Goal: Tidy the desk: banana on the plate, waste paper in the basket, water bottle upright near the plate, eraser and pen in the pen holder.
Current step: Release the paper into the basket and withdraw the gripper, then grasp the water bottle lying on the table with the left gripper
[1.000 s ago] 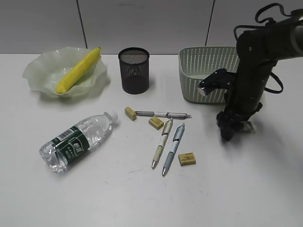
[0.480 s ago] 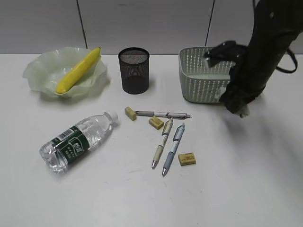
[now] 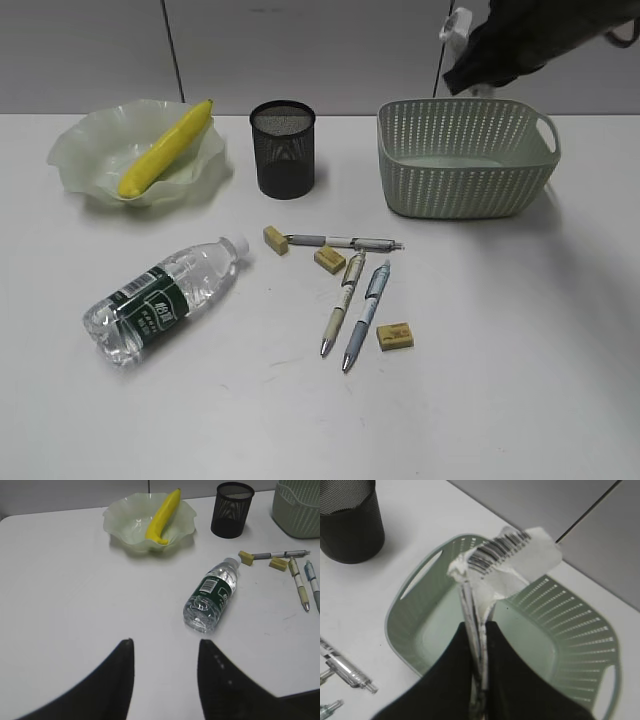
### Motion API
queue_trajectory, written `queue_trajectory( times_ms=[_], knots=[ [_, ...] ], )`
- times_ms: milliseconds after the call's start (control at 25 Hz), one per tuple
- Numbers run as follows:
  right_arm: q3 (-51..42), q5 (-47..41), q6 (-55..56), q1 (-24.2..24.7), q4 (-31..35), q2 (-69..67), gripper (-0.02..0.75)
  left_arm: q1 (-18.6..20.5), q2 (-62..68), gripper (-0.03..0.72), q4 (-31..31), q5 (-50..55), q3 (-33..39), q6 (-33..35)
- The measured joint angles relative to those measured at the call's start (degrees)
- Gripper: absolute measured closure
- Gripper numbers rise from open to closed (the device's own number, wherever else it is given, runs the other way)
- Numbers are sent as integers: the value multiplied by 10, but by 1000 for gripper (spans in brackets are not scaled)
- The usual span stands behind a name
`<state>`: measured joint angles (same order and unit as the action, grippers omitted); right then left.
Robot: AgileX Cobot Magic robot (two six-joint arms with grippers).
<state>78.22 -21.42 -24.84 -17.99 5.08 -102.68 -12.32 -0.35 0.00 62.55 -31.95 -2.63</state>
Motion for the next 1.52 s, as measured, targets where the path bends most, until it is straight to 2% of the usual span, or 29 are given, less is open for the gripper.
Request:
queue_trajectory(
  times_ms=[160, 240, 480, 600, 760, 1000, 1080, 1240, 1520],
  knots=[
    [22, 15, 22, 3, -1, -83, 686, 0, 0, 374, 0, 0, 0, 0],
    [38, 15, 28, 3, 0, -117, 633, 0, 0, 374, 0, 0, 0, 0],
    [71, 15, 101, 3, 1, -150, 209, 0, 0, 374, 0, 0, 0, 0],
    [72, 4, 121, 3, 0, -137, 125, 0, 0, 374, 0, 0, 0, 0],
    [72, -75, 124, 3, -5, -99, 113, 0, 0, 374, 5, 0, 0, 0],
    [72, -257, 136, 3, -12, -31, 144, 0, 0, 374, 5, -5, 0, 0],
    [62, -293, 148, 3, -13, -5, 149, 0, 0, 374, 5, -5, 0, 0],
    [9, -324, 168, 3, -15, 68, 154, 0, 0, 374, 5, -7, 0, 0],
    [-147, -329, 180, 3, -15, 252, 154, 0, 0, 374, 5, -7, 0, 0]
  ],
)
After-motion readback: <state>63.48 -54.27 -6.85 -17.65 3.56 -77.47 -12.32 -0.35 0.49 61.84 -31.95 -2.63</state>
